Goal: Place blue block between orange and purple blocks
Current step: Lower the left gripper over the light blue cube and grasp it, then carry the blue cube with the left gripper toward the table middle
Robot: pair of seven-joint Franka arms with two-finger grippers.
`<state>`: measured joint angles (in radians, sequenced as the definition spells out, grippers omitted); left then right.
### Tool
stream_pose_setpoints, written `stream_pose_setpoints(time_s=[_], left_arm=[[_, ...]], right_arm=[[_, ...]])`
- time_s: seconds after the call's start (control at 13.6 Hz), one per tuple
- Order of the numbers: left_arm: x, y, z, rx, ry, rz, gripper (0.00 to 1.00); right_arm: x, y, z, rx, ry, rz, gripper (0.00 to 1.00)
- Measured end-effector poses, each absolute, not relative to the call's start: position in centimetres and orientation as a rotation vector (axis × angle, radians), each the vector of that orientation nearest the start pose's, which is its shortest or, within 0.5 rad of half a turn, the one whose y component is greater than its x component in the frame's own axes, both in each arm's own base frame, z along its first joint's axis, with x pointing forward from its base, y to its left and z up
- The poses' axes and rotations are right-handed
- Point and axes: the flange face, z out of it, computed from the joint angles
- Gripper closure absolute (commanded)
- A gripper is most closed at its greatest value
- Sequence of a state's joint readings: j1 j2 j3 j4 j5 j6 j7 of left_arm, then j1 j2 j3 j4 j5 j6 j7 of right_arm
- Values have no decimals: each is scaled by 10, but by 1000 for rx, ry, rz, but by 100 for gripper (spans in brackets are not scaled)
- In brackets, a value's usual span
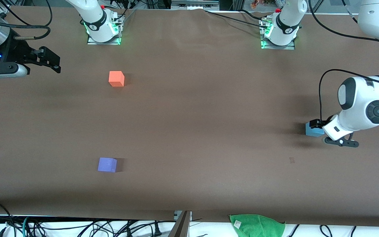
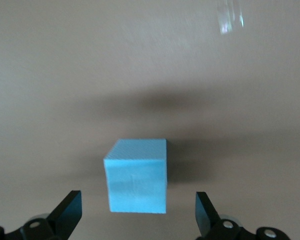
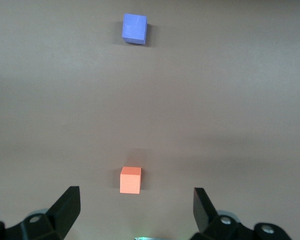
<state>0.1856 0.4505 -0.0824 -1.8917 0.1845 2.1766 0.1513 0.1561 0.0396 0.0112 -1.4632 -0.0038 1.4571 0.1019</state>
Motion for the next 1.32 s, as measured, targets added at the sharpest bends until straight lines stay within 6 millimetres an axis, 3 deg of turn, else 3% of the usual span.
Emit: stream_pose_setpoints(time_s=[0.29,0.66,1.1,1.17,1.25,1.32], left_arm=[[600,70,225,-3038,344,339,0],[611,73,236,-3036,351,282,0],[608,90,204,-3053,318,301,0],[606,91,196,-3056,315,312,16],[605,93,188,-3060,311,324,53],[603,96,181,-3063,306,339,77]], right_arm=[[548,92,643,-3149,-103,71,0],[548,92,643,-3149,-103,71,0],[548,92,643,-3149,-103,71,0],[548,92,643,-3149,-103,71,0],[548,92,643,-3149,-103,71,0],[548,92,643,-3149,-103,71,0]])
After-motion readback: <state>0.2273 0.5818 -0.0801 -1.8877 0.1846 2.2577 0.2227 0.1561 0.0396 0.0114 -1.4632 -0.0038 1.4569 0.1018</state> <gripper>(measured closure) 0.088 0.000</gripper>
